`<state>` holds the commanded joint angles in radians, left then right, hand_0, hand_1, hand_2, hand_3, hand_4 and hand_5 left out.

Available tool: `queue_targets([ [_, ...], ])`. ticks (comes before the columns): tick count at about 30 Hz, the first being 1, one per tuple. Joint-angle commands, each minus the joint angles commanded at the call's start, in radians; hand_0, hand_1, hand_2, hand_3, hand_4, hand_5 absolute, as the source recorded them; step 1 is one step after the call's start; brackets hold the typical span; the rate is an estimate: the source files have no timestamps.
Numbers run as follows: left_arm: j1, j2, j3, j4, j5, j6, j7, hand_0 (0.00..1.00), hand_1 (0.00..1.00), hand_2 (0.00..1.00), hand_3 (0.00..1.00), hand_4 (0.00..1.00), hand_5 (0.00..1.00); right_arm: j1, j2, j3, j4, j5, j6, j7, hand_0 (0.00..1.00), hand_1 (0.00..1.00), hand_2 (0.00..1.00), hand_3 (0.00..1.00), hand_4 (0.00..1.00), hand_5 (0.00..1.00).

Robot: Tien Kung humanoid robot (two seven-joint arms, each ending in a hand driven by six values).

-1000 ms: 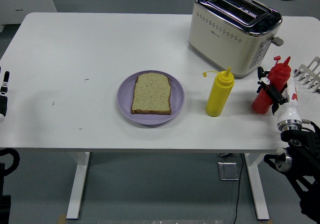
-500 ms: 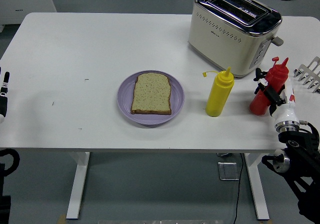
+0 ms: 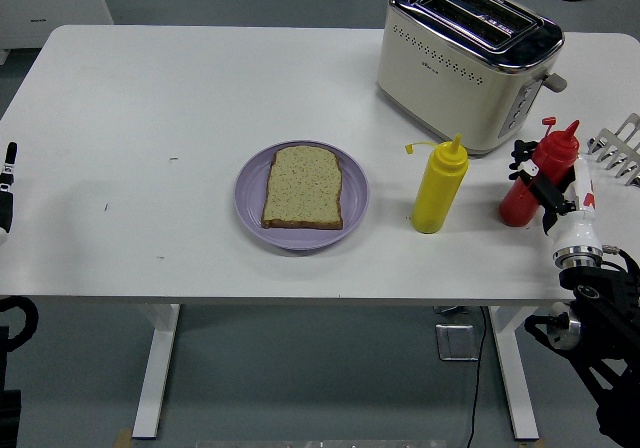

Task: Pick up the cup,pour liquid into bread,place the cup on the desk

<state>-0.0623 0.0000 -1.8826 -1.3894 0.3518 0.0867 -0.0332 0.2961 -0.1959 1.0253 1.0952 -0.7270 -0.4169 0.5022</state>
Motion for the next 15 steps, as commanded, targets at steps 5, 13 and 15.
queue_targets([
  [5, 0.0, 0.0, -0.001, 0.0, 0.0, 0.0, 0.0, 0.786, 0.741, 0.731, 0.686, 0.57, 0.998, -0.006, -0.003, 0.003, 0.001, -0.01, -0.002, 0.007, 0.519, 0.49, 0.483, 0.45, 0.763, 0.307],
  [13, -0.001, 0.0, -0.002, 0.0, 0.0, 0.0, 0.0, 0.788, 0.744, 0.732, 0.688, 0.571, 0.998, -0.018, -0.011, 0.0, 0.006, -0.034, 0.003, 0.004, 0.685, 0.613, 0.609, 0.611, 0.792, 0.322],
  [15, -0.001, 0.0, -0.002, 0.0, 0.0, 0.0, 0.0, 0.788, 0.744, 0.732, 0.688, 0.571, 0.998, -0.023, -0.013, -0.001, 0.008, -0.04, 0.006, 0.003, 0.685, 0.613, 0.609, 0.611, 0.792, 0.322],
])
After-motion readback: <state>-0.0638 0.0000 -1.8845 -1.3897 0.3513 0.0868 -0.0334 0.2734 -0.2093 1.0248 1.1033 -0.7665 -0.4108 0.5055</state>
